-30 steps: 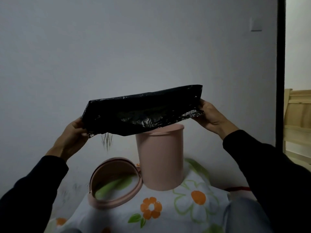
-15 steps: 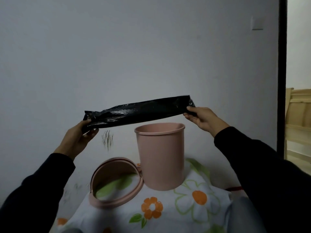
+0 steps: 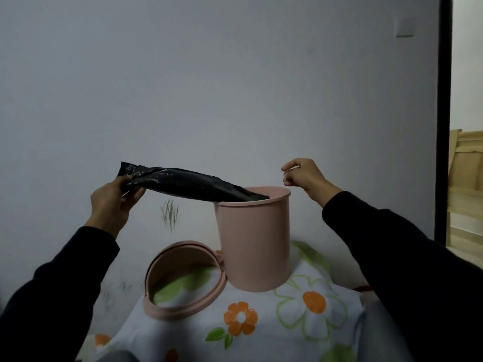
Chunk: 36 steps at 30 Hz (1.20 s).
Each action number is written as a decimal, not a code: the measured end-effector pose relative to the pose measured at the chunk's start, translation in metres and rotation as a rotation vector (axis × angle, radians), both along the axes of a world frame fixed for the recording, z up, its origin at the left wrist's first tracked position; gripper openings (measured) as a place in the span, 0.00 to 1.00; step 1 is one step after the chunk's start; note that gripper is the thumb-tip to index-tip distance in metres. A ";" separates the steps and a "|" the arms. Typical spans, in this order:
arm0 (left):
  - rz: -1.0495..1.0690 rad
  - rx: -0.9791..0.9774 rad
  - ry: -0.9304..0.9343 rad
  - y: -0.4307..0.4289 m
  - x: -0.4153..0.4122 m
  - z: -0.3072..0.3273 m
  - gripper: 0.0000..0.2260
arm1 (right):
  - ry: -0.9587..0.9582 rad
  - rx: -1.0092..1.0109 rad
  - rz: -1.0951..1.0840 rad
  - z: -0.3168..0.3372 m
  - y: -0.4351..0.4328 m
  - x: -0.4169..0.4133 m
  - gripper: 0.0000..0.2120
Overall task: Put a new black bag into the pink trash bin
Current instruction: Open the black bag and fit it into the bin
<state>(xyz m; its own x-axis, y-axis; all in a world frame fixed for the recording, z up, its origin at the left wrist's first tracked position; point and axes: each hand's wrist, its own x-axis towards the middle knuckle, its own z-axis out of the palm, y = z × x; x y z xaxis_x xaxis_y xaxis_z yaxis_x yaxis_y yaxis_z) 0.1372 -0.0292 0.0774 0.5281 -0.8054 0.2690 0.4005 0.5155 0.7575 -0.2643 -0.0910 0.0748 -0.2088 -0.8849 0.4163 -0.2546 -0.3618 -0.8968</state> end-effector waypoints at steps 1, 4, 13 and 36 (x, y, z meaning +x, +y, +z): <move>-0.022 -0.012 0.003 0.002 -0.005 0.003 0.04 | 0.027 -0.005 0.018 0.000 0.001 0.002 0.13; -0.105 -0.035 -0.069 0.004 -0.024 0.010 0.03 | 0.121 -0.010 0.063 -0.001 0.005 0.008 0.15; -0.252 -0.031 -0.314 0.003 -0.083 0.019 0.12 | 0.227 -0.032 0.175 -0.001 0.020 0.027 0.18; -0.343 0.040 -1.068 0.009 -0.138 0.019 0.11 | 0.186 -0.190 0.325 0.029 0.049 0.059 0.26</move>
<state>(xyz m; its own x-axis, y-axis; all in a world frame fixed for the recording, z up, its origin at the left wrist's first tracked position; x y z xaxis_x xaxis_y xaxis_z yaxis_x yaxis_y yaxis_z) -0.0010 -0.0205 0.0961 -0.2091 -0.8821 0.4220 -0.3480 0.4704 0.8109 -0.2054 -0.0416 0.1035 0.1630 -0.7961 0.5828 -0.2508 -0.6048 -0.7559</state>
